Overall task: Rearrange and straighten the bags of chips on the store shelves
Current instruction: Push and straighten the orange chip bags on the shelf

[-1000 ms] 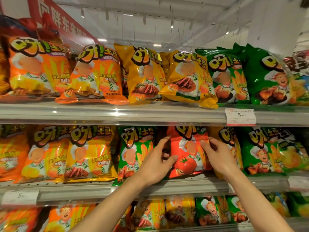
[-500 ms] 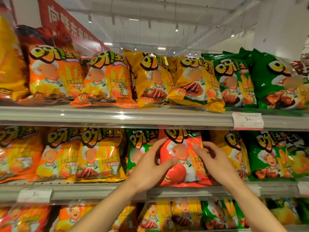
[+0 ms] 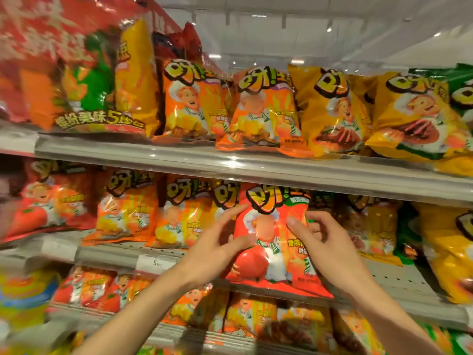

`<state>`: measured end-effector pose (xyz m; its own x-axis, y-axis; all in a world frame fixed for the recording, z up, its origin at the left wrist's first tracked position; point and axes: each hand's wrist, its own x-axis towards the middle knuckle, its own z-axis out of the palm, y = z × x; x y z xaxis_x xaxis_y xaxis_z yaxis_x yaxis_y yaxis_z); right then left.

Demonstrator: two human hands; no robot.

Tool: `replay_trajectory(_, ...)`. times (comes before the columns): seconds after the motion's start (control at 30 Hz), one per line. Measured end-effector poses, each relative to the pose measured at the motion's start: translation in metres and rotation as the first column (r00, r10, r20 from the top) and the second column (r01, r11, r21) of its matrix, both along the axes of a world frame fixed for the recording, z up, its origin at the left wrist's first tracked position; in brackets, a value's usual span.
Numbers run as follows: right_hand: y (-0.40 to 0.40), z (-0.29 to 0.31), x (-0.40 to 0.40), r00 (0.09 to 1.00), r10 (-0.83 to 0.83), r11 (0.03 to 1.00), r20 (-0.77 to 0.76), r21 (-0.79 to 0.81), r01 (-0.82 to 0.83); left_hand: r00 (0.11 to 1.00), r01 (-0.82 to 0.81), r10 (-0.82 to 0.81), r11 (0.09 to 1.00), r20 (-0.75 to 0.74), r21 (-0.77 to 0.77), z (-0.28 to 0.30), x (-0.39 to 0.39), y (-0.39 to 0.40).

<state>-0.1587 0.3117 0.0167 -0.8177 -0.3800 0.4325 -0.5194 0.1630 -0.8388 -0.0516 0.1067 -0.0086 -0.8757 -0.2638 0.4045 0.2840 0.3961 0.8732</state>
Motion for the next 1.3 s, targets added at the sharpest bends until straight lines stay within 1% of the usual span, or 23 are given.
replay_trajectory(0.23, -0.108, 0.001, 0.053, 0.994, 0.108, 0.992, -0.013, 0.063, -0.107, 0.991, -0.133, 0.132, 0.990, -0.025, -0.054, 0.002, 0.071, -0.094)
replay_trajectory(0.47, -0.233, -0.008, 0.100, 0.978, 0.207, 0.974, -0.031, 0.105, -0.202, 0.962, -0.270, 0.268, 0.962, -0.050, -0.035, -0.004, 0.145, -0.198)
replay_trajectory(0.67, -0.305, -0.015, 0.132, 0.960, 0.281, 0.949, -0.014, 0.151, -0.276, 0.926, -0.376, 0.372, 0.923, -0.057, -0.079, -0.019, 0.192, -0.267)
replay_trajectory(0.73, -0.319, -0.012, 0.130, 0.969, 0.245, 0.960, -0.010, 0.141, -0.241, 0.907, -0.419, 0.414, 0.903, -0.076, -0.090, -0.023, 0.204, -0.284)
replay_trajectory(0.77, -0.325, -0.011, 0.126, 0.982, 0.183, 0.971, -0.043, 0.165, -0.174, 0.899, -0.437, 0.431, 0.895, -0.082, -0.090, -0.024, 0.210, -0.292)
replay_trajectory(0.83, -0.334, -0.011, 0.118, 0.990, 0.061, 0.963, -0.128, 0.269, -0.025, 0.885, -0.464, 0.458, 0.882, -0.089, -0.082, -0.026, 0.221, -0.305)
replay_trajectory(0.87, -0.339, -0.012, 0.116, 0.990, 0.030, 0.943, -0.141, 0.332, 0.019, 0.878, -0.477, 0.471, 0.875, -0.088, -0.080, -0.026, 0.227, -0.310)
replay_trajectory(0.93, -0.350, -0.019, 0.115, 0.994, 0.015, 0.904, -0.105, 0.427, 0.032, 0.863, -0.504, 0.497, 0.861, -0.086, -0.076, -0.025, 0.236, -0.320)
replay_trajectory(1.0, -0.359, -0.027, 0.115, 0.997, 0.022, 0.882, -0.075, 0.470, 0.016, 0.852, -0.522, 0.517, 0.849, -0.082, -0.076, -0.025, 0.241, -0.326)
replay_trajectory(1.07, -0.367, -0.033, 0.114, 0.997, 0.019, 0.864, -0.077, 0.503, 0.023, 0.840, -0.542, 0.536, 0.836, -0.079, -0.088, -0.025, 0.244, -0.330)
replay_trajectory(1.17, -0.374, -0.038, 0.113, 0.996, -0.004, 0.859, -0.093, 0.510, 0.051, 0.822, -0.570, 0.563, 0.815, -0.085, -0.109, -0.026, 0.246, -0.334)
replay_trajectory(1.3, -0.380, -0.041, 0.113, 0.993, -0.029, 0.867, -0.111, 0.492, 0.081, 0.821, -0.570, 0.563, 0.812, -0.091, -0.122, -0.025, 0.246, -0.336)
